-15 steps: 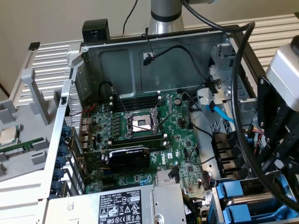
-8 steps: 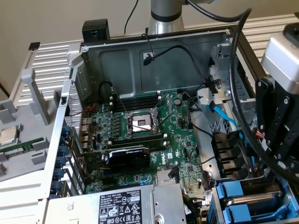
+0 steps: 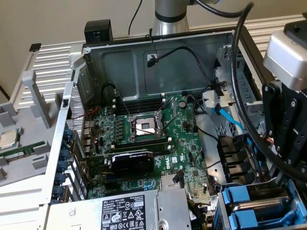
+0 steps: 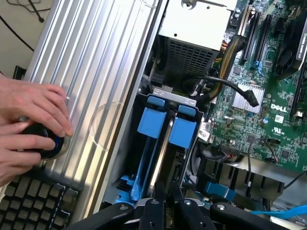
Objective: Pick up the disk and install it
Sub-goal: 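Insert the first disk wire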
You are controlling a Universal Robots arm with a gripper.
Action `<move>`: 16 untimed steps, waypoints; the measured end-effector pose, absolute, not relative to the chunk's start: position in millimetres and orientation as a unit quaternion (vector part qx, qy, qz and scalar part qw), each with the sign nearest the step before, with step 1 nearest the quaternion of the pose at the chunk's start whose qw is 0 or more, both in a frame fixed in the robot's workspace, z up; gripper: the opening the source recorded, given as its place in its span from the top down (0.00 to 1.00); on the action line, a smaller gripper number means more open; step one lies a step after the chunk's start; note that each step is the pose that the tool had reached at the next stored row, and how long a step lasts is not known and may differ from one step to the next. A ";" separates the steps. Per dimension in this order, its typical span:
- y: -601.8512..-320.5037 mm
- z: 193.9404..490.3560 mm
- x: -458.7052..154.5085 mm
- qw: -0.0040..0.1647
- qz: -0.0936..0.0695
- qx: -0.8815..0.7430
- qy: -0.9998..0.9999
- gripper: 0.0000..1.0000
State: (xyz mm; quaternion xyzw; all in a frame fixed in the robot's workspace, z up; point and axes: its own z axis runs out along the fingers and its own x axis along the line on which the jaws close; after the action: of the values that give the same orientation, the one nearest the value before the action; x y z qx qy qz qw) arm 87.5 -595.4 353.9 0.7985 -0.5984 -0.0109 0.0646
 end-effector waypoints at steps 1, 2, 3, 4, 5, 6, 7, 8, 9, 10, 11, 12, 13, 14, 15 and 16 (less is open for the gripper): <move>-595.2 354.2 86.9 0.063 -0.010 0.798 -0.599 0.84; -594.9 354.4 86.3 0.062 -0.008 0.798 -0.600 0.84; -594.6 354.8 85.6 0.061 -0.007 0.797 -0.601 0.84; -594.3 355.2 85.0 0.060 -0.006 0.797 -0.601 0.84; -594.0 355.6 84.3 0.059 -0.004 0.796 -0.602 0.84; -593.8 356.0 83.8 0.058 -0.003 0.796 -0.603 0.84; -593.7 356.3 83.3 0.057 -0.001 0.795 -0.604 0.84; -593.5 356.6 82.8 0.056 0.000 0.794 -0.605 0.84; -593.4 356.7 82.4 0.055 0.001 0.794 -0.606 0.84; -593.4 356.9 82.0 0.054 0.002 0.793 -0.607 0.84; -593.4 357.0 81.7 0.053 0.003 0.792 -0.609 0.84; -593.3 357.0 81.4 0.053 0.004 0.790 -0.610 0.84; -593.3 357.1 81.1 0.052 0.004 0.789 -0.612 0.84; -593.3 357.2 80.9 0.052 0.005 0.788 -0.613 0.84; -593.3 357.2 80.6 0.051 0.006 0.787 -0.615 0.84; -593.3 357.2 80.4 0.051 0.006 0.785 -0.617 0.84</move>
State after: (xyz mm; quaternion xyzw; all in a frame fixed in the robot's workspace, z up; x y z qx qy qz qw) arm 80.4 -593.3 357.2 0.7855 -0.6168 0.0064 0.0509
